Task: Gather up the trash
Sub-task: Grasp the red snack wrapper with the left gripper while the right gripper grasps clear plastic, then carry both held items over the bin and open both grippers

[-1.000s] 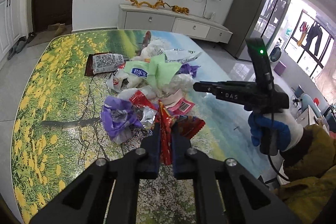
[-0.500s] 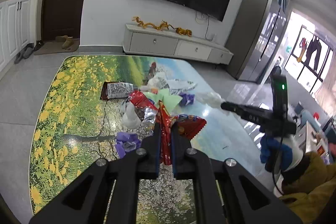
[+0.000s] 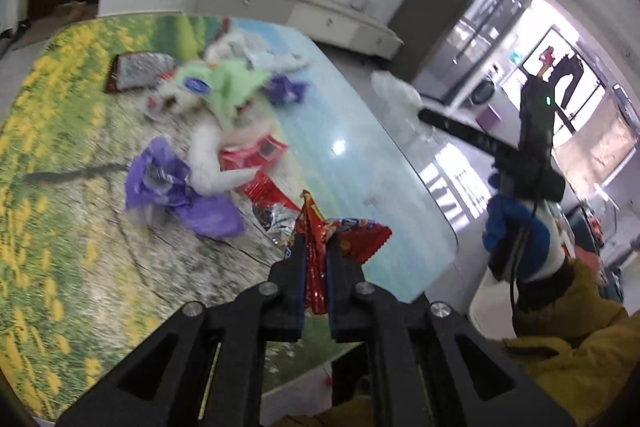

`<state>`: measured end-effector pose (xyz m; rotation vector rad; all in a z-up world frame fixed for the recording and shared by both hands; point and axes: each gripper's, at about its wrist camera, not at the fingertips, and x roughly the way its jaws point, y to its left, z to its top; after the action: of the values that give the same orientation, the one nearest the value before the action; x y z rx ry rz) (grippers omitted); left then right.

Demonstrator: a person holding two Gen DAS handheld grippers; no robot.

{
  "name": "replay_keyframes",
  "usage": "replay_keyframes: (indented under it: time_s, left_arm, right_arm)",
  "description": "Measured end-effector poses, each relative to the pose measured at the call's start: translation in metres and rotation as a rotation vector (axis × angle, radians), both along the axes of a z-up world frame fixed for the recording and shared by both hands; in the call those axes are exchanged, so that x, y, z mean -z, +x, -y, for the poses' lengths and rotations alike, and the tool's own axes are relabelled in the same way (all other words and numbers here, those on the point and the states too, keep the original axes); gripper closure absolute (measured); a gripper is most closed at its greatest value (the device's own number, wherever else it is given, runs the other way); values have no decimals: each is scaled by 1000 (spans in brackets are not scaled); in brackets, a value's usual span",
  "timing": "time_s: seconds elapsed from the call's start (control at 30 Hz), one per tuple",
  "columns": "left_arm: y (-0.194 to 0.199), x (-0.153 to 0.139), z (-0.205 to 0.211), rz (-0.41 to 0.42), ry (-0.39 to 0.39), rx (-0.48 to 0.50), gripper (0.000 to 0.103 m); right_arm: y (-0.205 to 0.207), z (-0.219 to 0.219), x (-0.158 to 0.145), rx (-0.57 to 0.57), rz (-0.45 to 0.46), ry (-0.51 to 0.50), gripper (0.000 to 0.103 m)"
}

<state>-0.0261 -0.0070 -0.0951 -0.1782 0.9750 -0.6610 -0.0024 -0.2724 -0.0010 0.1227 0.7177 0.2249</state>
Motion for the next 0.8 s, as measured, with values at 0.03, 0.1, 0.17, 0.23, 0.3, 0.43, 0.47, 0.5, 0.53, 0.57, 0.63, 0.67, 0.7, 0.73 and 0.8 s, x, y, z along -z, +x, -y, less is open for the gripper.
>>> replay_keyframes:
  time_s: [0.03, 0.1, 0.17, 0.23, 0.3, 0.43, 0.47, 0.5, 0.53, 0.57, 0.63, 0.67, 0.7, 0.73, 0.8]
  left_arm:
    - [-1, 2, 4, -6, 5, 11, 95]
    - [-2, 4, 9, -20, -2, 37, 95]
    - [-3, 5, 14, -23, 0, 49, 95]
    - [-2, 3, 18, -6, -14, 65, 95]
    - [-3, -8, 17, 37, -44, 64, 95]
    - [11, -33, -3, 122, -74, -37, 95]
    - [16, -39, -11, 152, -63, -81, 95]
    - [22, -46, -21, 187, -47, -138, 95]
    - [26, -53, -30, 216, -38, -188, 95]
    - [29, -58, -37, 238, -35, -229, 95]
    - [33, -58, -40, 235, -36, -252, 95]
    - [36, -50, -34, 200, -41, -219, 95]
    - [36, -44, -25, 172, -40, -184, 95]
    - [35, -34, -10, 143, -27, -133, 95]
    - [25, -20, 20, 114, -19, -18, 95]
  right_arm:
    - [-1, 1, -1, 6, 2, 0, 95]
    - [-3, 3, -2, 17, 8, 0, 95]
    - [-4, 5, -4, 25, 13, -1, 95]
    - [-5, 6, -5, 31, 19, -1, 95]
    - [-7, 7, -5, 37, 22, -3, 95]
    - [-6, 12, -6, 52, 24, -2, 95]
    - [-7, 13, -6, 56, 25, -1, 95]
    - [-7, 15, -6, 60, 27, -1, 95]
    - [-8, 18, -7, 66, 29, -1, 95]
    - [-8, 20, -7, 72, 30, 0, 95]
    - [-9, 23, -7, 83, 33, 0, 95]
    - [-10, 26, -8, 91, 34, 1, 95]
    - [-10, 27, -8, 97, 35, 2, 95]
    - [-10, 28, -8, 103, 35, 2, 95]
    - [-10, 31, -9, 113, 38, 1, 95]
